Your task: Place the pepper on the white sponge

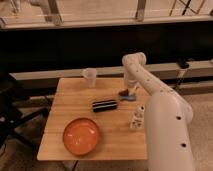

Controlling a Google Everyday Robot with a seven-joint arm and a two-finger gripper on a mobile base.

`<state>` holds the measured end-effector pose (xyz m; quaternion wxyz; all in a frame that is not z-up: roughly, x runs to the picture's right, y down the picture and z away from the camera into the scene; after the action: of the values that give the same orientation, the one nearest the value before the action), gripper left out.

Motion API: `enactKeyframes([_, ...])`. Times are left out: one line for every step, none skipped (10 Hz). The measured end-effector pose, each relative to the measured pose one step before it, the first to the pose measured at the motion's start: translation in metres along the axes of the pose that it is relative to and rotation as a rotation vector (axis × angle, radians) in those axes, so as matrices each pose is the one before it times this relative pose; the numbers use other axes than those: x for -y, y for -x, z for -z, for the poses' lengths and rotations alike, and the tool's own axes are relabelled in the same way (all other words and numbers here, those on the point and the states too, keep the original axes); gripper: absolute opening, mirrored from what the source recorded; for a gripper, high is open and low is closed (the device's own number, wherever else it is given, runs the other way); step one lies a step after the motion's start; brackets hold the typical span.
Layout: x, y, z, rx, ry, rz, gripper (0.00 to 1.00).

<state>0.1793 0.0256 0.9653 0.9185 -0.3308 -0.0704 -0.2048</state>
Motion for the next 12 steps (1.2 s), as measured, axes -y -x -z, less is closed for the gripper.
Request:
enactKeyframes([0.00051, 0.00171, -0.00069, 0.00409, 0.00405, 0.00778, 0.13])
enactKeyframes([0.00088, 0.00198, -0.00080, 0.00691, 0.00240, 0.00760, 0.23])
enactKeyframes([0.00063, 0.00134, -0.00076, 0.00556, 0.00249, 0.00558, 0.34])
enactKeyframes([0.00005, 0.00071, -0.00119, 0.00635, 0.00237, 0.00427, 0.46])
enactKeyframes([-0.00066, -0.00042, -0.00050, 0.00333, 0.00219, 0.00170, 0.56])
enactKeyframes([-0.00065, -0.00066, -0.00049, 0.00224, 0.00150, 0.00047, 0.64])
enactKeyframes([-0.00039, -0.00040, -0.00056, 0.00278, 0.00115, 0.00053, 0.73])
enactKeyframes([-0.00074, -0.00087, -0.00034, 0.00178, 0.00170, 0.00014, 0.79])
enactKeyframes([0.00001, -0.00008, -0.00029, 0.00186, 0.00072, 0.00058, 0.80])
enactKeyframes([0.00020, 0.00025, -0.00048, 0.00092, 0.00120, 0.00125, 0.80])
enactKeyframes([0.00023, 0.00009, 0.00010, 0.00021, 0.00051, 0.00052, 0.80])
enactKeyframes([-0.00021, 0.00009, -0.00079, -0.00008, 0.00196, 0.00029, 0.80])
